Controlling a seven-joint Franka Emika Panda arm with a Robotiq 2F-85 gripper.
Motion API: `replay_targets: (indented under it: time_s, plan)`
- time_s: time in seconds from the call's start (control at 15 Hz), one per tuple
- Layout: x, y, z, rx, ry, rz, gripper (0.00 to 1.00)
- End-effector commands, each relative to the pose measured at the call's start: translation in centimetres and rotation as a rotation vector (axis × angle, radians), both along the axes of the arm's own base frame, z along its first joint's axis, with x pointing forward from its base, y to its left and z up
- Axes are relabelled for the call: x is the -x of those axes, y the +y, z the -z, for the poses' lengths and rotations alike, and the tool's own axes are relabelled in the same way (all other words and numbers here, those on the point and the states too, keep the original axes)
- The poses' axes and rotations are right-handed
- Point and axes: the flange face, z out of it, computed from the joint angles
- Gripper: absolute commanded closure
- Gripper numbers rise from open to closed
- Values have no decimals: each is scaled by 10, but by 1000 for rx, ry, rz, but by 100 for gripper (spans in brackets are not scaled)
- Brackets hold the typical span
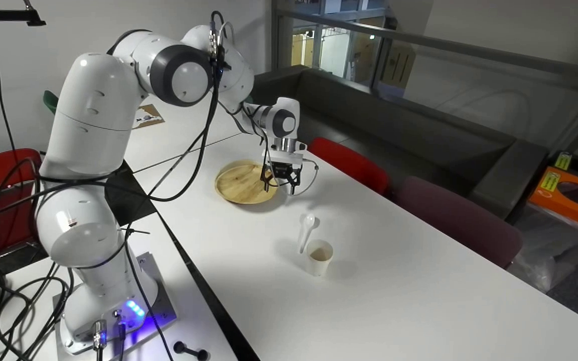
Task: Put the right plate on the left plate, then move the plates to the right
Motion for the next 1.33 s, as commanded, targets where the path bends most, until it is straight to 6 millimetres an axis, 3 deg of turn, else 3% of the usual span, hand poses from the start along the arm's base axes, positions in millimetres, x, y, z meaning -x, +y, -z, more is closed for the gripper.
replay_targets:
  time_s: [0.0,0.47,0.93,1.27]
  plan:
    - [20,-10,-9,-47,31,-29,0]
    - [45,-22,12,3,125,-55,0]
    - [57,18,46,63,190,-107,0]
    - [63,40,55,8,194,-100,0]
